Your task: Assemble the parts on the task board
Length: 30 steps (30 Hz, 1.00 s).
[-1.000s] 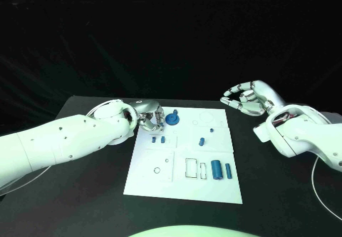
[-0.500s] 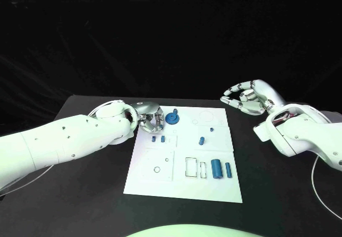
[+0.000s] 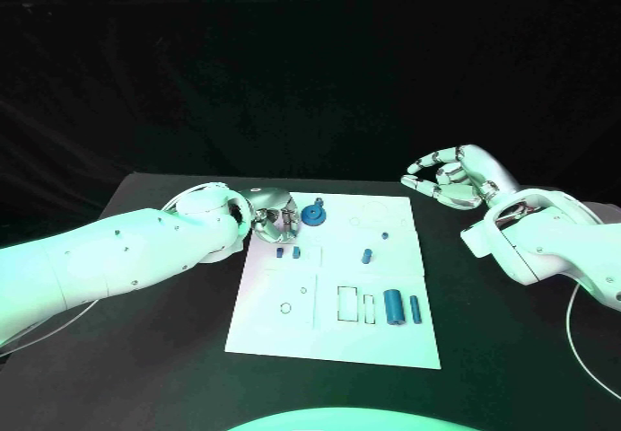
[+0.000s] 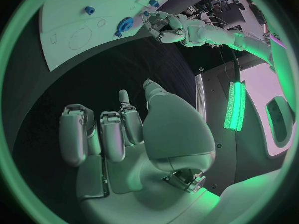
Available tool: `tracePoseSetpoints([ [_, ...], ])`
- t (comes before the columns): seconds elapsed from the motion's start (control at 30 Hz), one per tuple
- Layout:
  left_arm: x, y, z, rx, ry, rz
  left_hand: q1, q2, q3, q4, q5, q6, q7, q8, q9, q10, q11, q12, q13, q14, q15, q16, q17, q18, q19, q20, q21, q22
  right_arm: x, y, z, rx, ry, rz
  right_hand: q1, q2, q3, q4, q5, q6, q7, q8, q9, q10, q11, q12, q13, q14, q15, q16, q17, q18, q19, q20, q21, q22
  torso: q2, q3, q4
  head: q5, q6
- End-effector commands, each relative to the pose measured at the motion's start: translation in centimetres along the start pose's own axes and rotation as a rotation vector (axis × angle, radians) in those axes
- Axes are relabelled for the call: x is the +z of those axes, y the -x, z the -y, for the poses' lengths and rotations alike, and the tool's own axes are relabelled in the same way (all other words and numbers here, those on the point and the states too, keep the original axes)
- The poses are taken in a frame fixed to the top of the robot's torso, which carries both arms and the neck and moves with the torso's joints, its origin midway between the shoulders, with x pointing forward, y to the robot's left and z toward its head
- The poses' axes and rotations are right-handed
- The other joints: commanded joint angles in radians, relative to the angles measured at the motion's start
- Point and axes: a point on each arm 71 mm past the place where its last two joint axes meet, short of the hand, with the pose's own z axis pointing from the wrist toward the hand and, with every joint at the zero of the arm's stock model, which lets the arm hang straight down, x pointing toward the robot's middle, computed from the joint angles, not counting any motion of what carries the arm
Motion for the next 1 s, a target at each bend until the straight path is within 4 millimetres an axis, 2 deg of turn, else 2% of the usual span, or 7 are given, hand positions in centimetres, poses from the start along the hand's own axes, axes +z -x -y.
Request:
tracePoseSetpoints([
  [0.03,0.05,-0.20,0.18,-0.004,-0.004,-0.023,-0.009,0.000,-0.002,0.004,-0.006,0.007,0.002,-0.005,-0.001,0.008,0.002,-0.004,-0.001,0.004,-0.002,-0.003,-0.001,-0.013,0.006,-0.001,0.002,-0.001,0.00,-0.10,-0.08,-0.003,0.009,-0.008,-0.007,0.005,-0.005,-0.002,0.003,-0.009,-0.001,0.005,0.002,-0.004,-0.001,0.001,0.089,0.068,-0.009,-0.006,0.101,0.009,0.012,-0.005,-0.002,0.129,0.000,0.0002,-0.0002,0.001,0.000],
  [0.33,0.10,-0.25,0.07,-0.004,0.005,-0.031,-0.009,0.000,-0.003,0.004,-0.006,0.007,0.002,-0.006,-0.001,0.009,0.002,-0.005,-0.001,0.004,-0.003,-0.002,0.000,-0.012,0.005,-0.001,0.001,-0.002,-0.01,-0.10,-0.09,-0.003,0.010,-0.007,-0.007,0.005,-0.005,-0.002,0.003,-0.009,-0.001,0.005,0.002,-0.004,-0.001,0.001,0.089,0.068,-0.009,-0.006,0.101,0.009,0.012,-0.005,-0.002,0.129,0.000,0.0006,-0.0005,0.001,0.000],
  [0.5,0.12,-0.28,-0.11,-0.003,0.018,-0.035,-0.017,-0.008,-0.009,0.007,-0.007,-0.015,0.015,-0.031,-0.012,-0.005,0.012,-0.032,-0.011,0.000,0.004,-0.007,-0.013,-0.011,-0.001,0.001,-0.006,-0.011,-0.02,-0.08,-0.07,-0.003,0.009,-0.007,-0.007,0.007,-0.008,-0.002,0.003,-0.009,-0.002,0.011,0.003,-0.004,-0.002,0.000,0.087,0.068,-0.010,-0.007,0.099,0.009,0.012,-0.006,-0.005,0.127,0.000,0.0006,-0.0011,0.001,0.001],
  [0.6,0.11,-0.28,-0.18,-0.003,0.023,-0.035,-0.022,-0.014,-0.010,0.010,-0.006,-0.049,0.028,-0.063,-0.027,-0.009,0.023,-0.049,-0.017,-0.003,0.013,-0.007,-0.020,-0.011,-0.004,0.008,-0.009,-0.015,-0.03,-0.06,-0.05,-0.003,0.008,-0.007,-0.007,0.007,-0.008,-0.002,0.003,-0.009,-0.002,0.011,0.003,-0.004,-0.002,0.000,0.087,0.068,-0.010,-0.007,0.099,0.009,0.012,-0.006,-0.005,0.127,0.000,0.0006,-0.0006,0.000,0.001],
  [0.83,0.10,-0.23,-0.15,-0.004,0.021,-0.029,-0.029,-0.024,-0.015,0.014,-0.006,-0.069,0.038,-0.090,-0.042,-0.020,0.032,-0.069,-0.024,-0.011,0.021,-0.011,-0.037,-0.008,-0.013,0.015,-0.019,-0.030,-0.04,-0.04,-0.01,-0.004,0.006,-0.008,-0.007,0.007,-0.008,-0.002,0.003,-0.009,-0.002,0.011,0.003,-0.004,-0.002,0.000,0.087,0.068,-0.010,-0.007,0.099,0.009,0.012,-0.006,-0.005,0.127,0.000,0.0001,-0.0007,-0.001,0.001],
  [1.0,0.06,-0.17,-0.13,-0.006,0.018,-0.020,-0.031,-0.027,-0.017,0.015,-0.005,-0.073,0.040,-0.094,-0.045,-0.022,0.033,-0.072,-0.025,-0.012,0.023,-0.012,-0.040,-0.007,-0.015,0.016,-0.021,-0.032,-0.03,-0.02,0.04,-0.004,0.003,-0.009,-0.007,0.006,-0.008,-0.002,0.003,-0.010,-0.002,0.011,0.003,-0.006,-0.002,-0.003,0.084,0.068,-0.010,-0.008,0.098,0.010,0.011,-0.006,-0.007,0.126,0.001,-0.0002,-0.0013,-0.001,0.002],
])
